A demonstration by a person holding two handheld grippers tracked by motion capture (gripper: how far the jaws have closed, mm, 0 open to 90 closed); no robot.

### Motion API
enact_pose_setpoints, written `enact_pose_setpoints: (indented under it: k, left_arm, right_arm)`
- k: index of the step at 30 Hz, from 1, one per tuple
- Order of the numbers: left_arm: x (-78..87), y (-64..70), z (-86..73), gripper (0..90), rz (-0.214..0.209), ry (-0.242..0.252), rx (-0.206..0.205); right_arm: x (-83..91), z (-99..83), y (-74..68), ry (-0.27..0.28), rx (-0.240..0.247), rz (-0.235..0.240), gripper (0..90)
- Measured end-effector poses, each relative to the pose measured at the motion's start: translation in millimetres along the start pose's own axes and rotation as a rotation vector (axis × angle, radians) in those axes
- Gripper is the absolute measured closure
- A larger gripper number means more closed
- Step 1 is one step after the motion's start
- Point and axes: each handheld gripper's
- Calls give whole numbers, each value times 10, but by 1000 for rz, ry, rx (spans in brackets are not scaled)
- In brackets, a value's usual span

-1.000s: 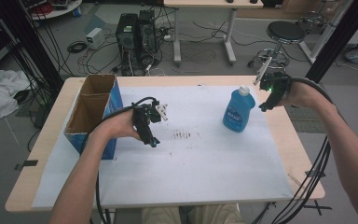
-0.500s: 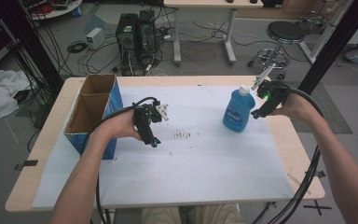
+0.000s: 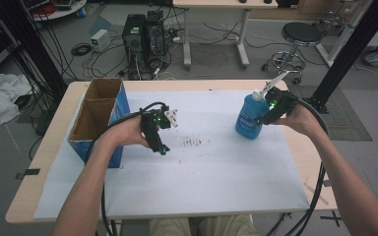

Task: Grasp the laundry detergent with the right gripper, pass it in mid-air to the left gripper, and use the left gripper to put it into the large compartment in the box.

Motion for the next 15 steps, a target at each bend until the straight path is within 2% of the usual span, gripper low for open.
enact_pose_setpoints:
  k: [15]
  left_arm:
    - [-17,-9,0,149,2,3,4]
  right_arm:
    - [-138,29,-32,25,-27,3,167]
Point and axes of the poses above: each handheld gripper's, and its own axes: x roughly backward along the jaws, z roughly out of its top, y roughly to its right, and after that the axes turned 6 degrees about y, right-handed
